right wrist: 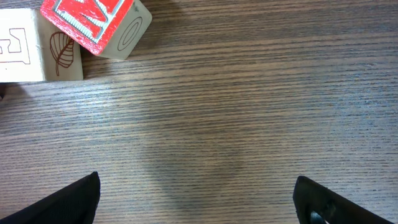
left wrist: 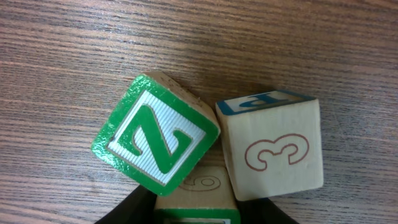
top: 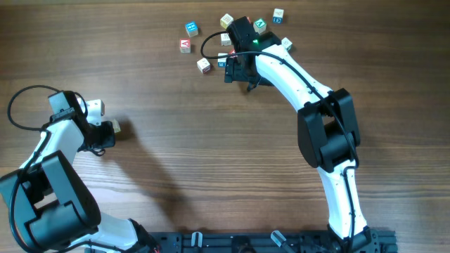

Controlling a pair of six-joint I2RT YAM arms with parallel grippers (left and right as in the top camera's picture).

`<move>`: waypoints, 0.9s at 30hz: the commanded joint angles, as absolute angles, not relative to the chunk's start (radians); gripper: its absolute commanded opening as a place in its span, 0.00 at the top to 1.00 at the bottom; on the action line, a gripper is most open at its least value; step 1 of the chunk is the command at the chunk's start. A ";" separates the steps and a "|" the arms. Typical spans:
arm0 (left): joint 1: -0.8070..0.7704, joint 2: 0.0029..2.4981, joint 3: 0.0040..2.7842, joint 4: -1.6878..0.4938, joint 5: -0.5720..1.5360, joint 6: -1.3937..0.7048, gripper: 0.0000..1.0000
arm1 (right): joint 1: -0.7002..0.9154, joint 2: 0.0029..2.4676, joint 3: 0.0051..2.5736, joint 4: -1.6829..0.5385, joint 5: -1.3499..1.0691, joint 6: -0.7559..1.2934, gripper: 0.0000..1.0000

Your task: Form a circle

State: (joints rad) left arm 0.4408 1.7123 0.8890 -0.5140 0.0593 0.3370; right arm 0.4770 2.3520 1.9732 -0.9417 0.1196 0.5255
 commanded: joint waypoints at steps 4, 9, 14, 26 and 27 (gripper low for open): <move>0.443 1.732 0.875 -0.518 0.082 0.333 0.47 | 0.480 2.315 1.970 -0.939 0.107 0.524 0.00; 0.443 1.732 0.875 -0.533 0.082 0.336 0.47 | 0.480 2.315 1.970 -0.939 0.107 0.524 0.00; 0.443 1.732 0.875 -0.562 0.082 0.336 0.44 | 0.480 2.315 1.970 -0.935 0.107 0.523 0.00; 0.443 1.651 0.875 -0.679 0.168 0.361 0.03 | 0.480 2.315 1.970 -0.931 0.107 0.524 0.00; 0.443 1.620 0.875 -0.697 0.168 0.361 0.02 | 0.480 2.315 1.970 -0.930 0.107 0.523 0.00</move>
